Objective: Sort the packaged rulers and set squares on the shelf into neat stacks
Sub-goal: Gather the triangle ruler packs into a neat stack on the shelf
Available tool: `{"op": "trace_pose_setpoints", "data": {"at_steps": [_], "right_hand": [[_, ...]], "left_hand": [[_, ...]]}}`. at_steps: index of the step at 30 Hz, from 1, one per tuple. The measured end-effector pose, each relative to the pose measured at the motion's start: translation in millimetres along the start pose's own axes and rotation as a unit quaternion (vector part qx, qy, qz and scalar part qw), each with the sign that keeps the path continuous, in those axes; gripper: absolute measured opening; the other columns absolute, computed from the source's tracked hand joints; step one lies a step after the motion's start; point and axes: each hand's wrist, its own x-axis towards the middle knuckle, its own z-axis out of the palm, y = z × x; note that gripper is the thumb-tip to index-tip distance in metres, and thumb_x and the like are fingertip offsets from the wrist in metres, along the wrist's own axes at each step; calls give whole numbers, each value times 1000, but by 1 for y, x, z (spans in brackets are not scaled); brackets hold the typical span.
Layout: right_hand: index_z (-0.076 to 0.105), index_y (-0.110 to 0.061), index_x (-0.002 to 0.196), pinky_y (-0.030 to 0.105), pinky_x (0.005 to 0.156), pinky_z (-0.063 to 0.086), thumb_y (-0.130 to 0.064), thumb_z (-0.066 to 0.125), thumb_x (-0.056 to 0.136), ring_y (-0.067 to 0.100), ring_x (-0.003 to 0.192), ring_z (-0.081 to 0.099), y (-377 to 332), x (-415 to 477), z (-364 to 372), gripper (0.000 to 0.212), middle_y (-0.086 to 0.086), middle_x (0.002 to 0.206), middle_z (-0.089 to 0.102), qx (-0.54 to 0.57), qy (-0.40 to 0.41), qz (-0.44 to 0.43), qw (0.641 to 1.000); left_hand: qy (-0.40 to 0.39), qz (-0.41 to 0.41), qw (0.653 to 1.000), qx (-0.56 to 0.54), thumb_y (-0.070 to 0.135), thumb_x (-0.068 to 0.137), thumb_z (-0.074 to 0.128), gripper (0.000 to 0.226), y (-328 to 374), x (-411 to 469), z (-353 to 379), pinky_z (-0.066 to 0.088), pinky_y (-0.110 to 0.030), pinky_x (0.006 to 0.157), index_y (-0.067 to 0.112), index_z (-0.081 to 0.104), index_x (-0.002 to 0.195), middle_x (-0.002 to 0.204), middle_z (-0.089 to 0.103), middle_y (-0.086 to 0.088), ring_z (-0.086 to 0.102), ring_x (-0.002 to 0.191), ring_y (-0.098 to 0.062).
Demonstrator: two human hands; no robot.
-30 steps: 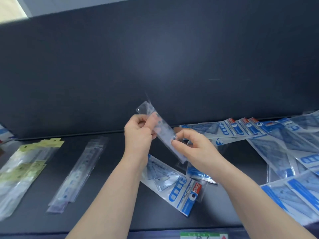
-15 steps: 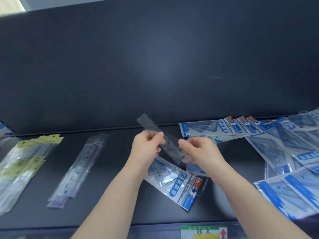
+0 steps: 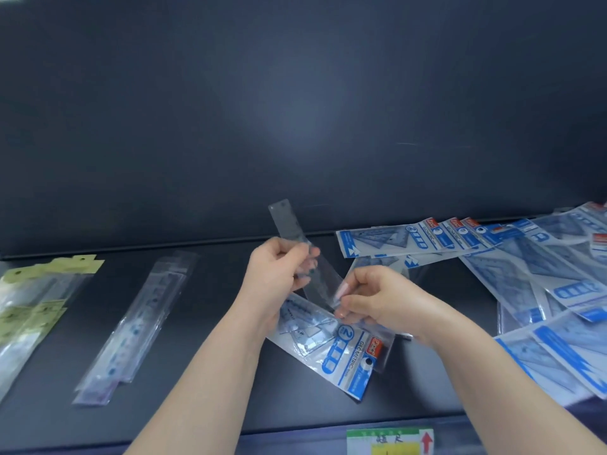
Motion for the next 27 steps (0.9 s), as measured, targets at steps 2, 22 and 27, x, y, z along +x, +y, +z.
{"op": "trace_pose_setpoints", "data": {"at_steps": [2,22,27], "right_hand": [[61,-11,85,16,58,48,-2,57,90,22,78,73,-2,-2,-1,11,10,86,75,10,21,-20,1000],[75,-20,81,27,69,52,-29,70,86,7,69,68,-4,-3,-18,12,-5,74,75,43,199,-45,978],[75,-18,87,23,66,48,-30,69,86,8,72,71,-9,-1,-15,13,-3,78,76,90,163,-39,982]], "left_hand": [[4,6,999,36,19,94,61,8,-1,2,2,54,-31,78,15,61,86,93,72,1,64,87,-12],[80,138,987,18,23,91,66,8,14,3,-2,44,-16,51,20,67,84,74,70,6,55,55,1],[127,166,977,-45,21,97,59,12,18,2,0,49,-18,51,12,63,90,74,68,7,56,56,-2]]}}
